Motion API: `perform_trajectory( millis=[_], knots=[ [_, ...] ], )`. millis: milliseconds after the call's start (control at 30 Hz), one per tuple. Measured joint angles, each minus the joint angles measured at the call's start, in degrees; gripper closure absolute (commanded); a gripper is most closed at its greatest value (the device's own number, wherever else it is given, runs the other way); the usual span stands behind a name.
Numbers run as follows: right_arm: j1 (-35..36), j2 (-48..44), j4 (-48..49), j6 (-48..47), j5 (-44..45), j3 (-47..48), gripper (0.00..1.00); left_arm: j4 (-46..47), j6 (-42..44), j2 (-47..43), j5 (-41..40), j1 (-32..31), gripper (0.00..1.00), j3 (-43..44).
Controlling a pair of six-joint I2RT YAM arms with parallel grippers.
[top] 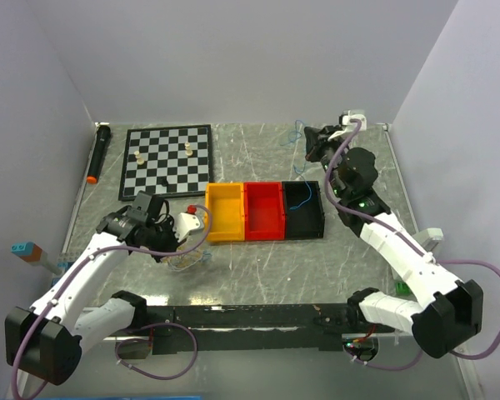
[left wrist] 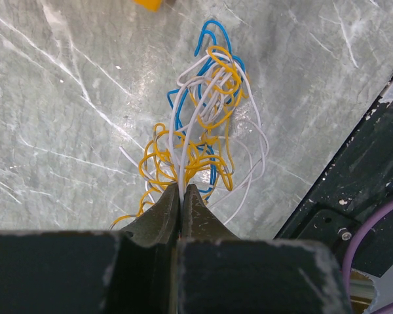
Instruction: Untangle the cables
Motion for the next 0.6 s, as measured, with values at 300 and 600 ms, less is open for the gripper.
perform_trajectory(
  millis=[300,600],
  knots=[
    [-0.2,1.3,1.6,-0.2,3.5,-5.4,1.0,-0.4,0.0,-0.7,0.0,0.0,0.99,0.0],
    [2.6,-4.9,-8.8,6.3,9.7,-14.0,1.0,-0.4,-0.3,-0.3,0.5,0.0,0.99,0.0]
  ],
)
